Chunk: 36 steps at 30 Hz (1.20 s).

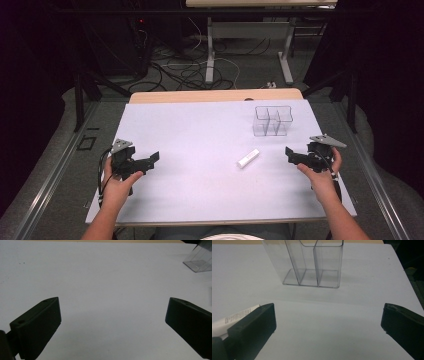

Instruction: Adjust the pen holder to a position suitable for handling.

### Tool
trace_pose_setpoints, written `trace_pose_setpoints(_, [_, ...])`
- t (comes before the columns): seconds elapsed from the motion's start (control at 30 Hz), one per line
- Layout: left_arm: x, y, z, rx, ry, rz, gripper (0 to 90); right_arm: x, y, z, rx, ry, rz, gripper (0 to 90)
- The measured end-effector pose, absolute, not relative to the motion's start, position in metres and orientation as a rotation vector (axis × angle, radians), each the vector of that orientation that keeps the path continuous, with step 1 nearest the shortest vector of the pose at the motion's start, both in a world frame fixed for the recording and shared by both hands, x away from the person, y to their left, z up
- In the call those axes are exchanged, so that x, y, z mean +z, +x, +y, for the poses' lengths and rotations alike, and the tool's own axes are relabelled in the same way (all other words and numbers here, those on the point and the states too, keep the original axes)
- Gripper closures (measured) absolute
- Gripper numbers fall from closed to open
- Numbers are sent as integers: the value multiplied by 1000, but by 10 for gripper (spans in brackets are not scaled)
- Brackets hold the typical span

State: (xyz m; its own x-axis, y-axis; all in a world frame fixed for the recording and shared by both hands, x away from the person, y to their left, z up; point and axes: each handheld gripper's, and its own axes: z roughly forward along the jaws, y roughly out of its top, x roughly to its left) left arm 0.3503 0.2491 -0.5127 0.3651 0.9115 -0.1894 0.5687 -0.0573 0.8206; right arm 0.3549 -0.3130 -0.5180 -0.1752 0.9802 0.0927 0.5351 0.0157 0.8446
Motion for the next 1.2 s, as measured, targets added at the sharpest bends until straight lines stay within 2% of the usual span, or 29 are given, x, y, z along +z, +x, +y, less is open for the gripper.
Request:
trace_pose_setpoints(0.3, [-512,351,251,550,1735,1321,3,-523,355,-314,1030,1538,1769,0])
trace_pose_setpoints(0.63, [-516,352,249,549,1761,1324,2,-524,358,-314,987,1522,1800,41])
trace_pose_setpoints(0.73, [-516,351,249,552,1766,1323,2,-523,358,-312,973,1506,1826,139])
trace_pose_setpoints(0.83, [-516,348,248,558,1768,1318,1,-520,359,-310,964,1499,1829,170])
trace_pose_setpoints(0.97, [-515,347,248,565,1769,1315,1,-516,361,-309,961,1466,1838,257])
trace_pose_setpoints(1.2, [-517,345,249,578,1768,1311,1,-506,368,-307,997,1442,1862,312])
